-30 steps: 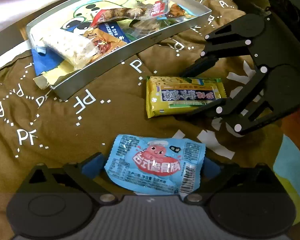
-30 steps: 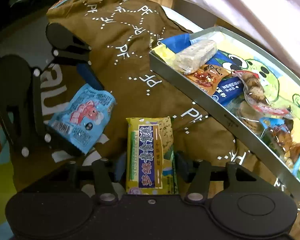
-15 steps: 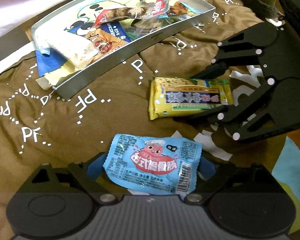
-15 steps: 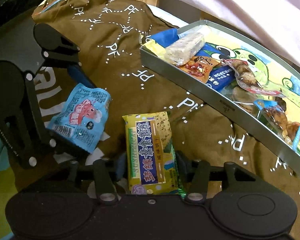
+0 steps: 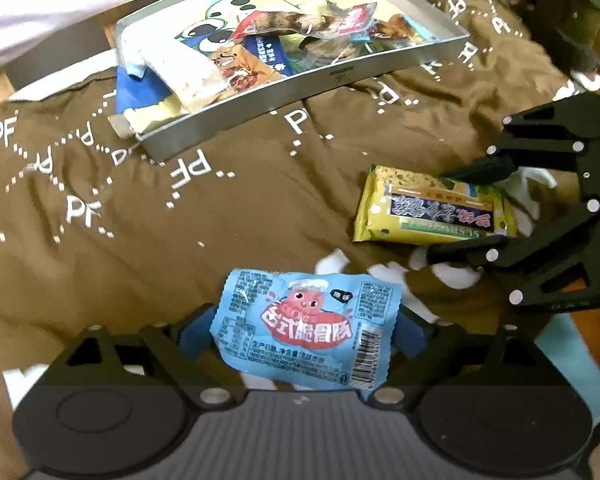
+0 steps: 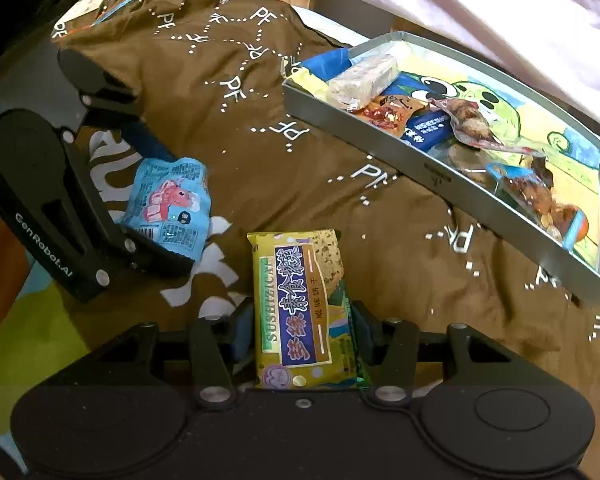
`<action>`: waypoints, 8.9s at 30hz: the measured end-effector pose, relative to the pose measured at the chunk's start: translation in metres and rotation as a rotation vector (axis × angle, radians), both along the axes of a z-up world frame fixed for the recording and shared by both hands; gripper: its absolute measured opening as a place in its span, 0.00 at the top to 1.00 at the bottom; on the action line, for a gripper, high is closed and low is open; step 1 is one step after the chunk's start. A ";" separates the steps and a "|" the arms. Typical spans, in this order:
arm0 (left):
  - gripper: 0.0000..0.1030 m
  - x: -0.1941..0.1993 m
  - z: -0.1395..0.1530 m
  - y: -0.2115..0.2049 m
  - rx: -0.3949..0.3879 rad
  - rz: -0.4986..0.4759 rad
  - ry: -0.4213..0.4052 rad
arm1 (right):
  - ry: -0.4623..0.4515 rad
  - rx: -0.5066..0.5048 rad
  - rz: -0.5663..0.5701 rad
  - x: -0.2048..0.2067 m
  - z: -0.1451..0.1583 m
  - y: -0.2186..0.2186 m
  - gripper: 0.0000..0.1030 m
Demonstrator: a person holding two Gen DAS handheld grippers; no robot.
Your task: Organize snacks
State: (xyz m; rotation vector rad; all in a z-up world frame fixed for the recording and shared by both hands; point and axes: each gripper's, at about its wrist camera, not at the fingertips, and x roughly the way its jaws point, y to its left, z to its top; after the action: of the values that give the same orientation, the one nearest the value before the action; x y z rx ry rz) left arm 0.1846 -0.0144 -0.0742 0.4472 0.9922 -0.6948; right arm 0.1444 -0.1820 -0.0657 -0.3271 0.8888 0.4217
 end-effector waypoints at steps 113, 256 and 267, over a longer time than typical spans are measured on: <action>0.18 0.132 0.048 -0.092 -0.308 0.522 -0.392 | -0.356 0.047 -0.450 0.134 0.045 -0.086 0.50; 0.00 -0.079 0.072 0.031 -0.260 0.766 -0.495 | -0.451 0.362 -0.615 -0.086 0.092 -0.056 0.01; 0.00 -0.077 0.062 0.023 -0.281 0.739 -0.492 | -0.507 0.328 -0.638 -0.091 0.082 -0.064 0.01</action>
State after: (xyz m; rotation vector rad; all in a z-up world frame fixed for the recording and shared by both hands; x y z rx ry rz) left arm 0.1076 0.0086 -0.0123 -0.0200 0.5138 -0.0358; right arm 0.0536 -0.2458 0.0167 0.1576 0.3780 -0.1146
